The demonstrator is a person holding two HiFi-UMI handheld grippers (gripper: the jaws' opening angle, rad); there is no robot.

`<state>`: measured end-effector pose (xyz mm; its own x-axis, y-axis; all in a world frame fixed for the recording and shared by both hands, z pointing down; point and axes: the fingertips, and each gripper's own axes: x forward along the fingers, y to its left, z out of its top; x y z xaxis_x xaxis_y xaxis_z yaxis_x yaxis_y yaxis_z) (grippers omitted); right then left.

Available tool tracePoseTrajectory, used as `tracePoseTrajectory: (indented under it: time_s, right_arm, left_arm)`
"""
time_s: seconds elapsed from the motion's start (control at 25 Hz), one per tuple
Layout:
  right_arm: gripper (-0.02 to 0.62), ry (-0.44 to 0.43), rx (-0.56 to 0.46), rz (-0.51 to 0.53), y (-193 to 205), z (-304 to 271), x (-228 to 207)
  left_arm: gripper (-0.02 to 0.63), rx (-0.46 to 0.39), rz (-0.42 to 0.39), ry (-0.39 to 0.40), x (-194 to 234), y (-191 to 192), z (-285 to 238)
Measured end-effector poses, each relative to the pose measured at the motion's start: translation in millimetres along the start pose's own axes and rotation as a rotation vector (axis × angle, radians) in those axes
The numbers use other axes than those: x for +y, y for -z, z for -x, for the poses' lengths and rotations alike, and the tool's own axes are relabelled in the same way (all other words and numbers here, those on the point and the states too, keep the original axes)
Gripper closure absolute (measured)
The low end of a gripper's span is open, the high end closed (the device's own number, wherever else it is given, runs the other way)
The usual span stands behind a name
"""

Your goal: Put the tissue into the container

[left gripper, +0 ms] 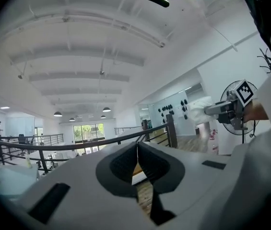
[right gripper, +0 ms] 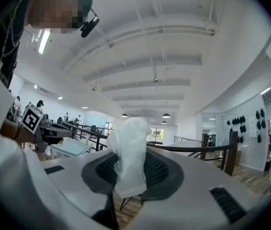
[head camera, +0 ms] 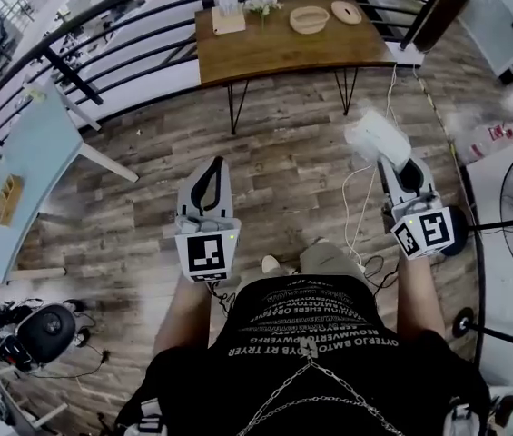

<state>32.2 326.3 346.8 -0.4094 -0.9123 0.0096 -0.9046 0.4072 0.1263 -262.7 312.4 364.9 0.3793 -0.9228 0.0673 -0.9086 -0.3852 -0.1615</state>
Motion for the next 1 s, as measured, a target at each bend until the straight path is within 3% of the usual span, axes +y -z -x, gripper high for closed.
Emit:
tracePoseTrajectory:
  time_s: [0.2,0.56,0.8,1.0]
  right_arm:
    - [0.485,0.032,0.000,-0.002,-2,-18,-10]
    - [0.485,0.007,-0.002,0.001,11,-54,-31]
    - [0.485,0.017,0.027,-0.029,35,-90,-72]
    - [0.485,-0.001,0.050,-0.035,50,-123,-103]
  left_arm:
    - [0.577,-0.001,0.015,0.010,8,4,-14]
    - [0.577,-0.024,-0.041,-0.093,43,6,-55]
    - [0.577,-0.004,0.000,-0.090,46,13,-103]
    - [0.577,-0.001,-0.015,-0.062,33,12,-152]
